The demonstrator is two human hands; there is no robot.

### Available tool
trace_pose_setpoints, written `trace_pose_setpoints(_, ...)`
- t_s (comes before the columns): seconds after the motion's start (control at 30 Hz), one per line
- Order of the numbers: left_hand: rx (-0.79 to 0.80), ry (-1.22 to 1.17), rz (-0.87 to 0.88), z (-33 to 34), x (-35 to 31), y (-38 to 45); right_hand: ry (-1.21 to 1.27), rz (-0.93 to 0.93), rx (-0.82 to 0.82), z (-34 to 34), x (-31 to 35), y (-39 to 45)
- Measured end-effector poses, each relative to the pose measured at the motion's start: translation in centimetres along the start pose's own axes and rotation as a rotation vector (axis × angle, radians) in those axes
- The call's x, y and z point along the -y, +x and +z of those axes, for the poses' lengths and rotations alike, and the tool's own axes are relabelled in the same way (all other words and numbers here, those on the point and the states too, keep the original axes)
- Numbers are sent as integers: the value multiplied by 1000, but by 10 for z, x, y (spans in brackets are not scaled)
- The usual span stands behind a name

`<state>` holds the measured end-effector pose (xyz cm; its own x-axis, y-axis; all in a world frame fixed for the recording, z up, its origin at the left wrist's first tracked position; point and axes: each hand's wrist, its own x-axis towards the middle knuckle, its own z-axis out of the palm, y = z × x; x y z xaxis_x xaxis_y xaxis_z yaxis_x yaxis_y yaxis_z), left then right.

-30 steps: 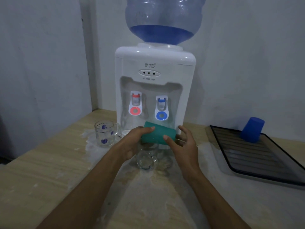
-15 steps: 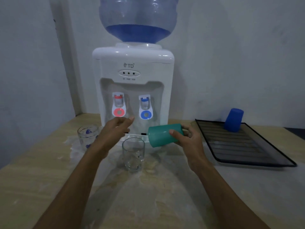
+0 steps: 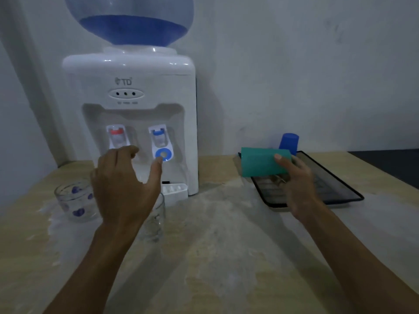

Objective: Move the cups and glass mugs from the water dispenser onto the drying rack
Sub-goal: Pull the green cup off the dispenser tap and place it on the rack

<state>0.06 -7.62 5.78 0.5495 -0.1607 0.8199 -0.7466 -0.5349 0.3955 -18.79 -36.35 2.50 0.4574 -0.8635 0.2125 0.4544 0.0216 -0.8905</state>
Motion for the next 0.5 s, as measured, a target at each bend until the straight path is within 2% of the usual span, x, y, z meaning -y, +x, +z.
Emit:
trace_pose_setpoints(0.07,6,-169,164,8,-20,-14,-9,-31,-36,-13,4,4)
trace_pose_setpoints(0.1,68,-262,225,14,-32,-23,-14,-45,-58,-17,5,6)
trace_pose_setpoints(0.2,416,-408,337,35,-59,-56,-47,-94,-115,-31,13,16)
trace_pose_setpoints(0.3,736,-321,469,55,-61,-83,-97,-139,-145,-38,20,35)
trace_pose_setpoints(0.4,873,-290,496,66,-54,-94,-280,-205,-142,-34,22,63)
trace_pose_setpoints(0.5,892,-292,475,68,-51,-96,-534,-246,-69,-22,21,95)
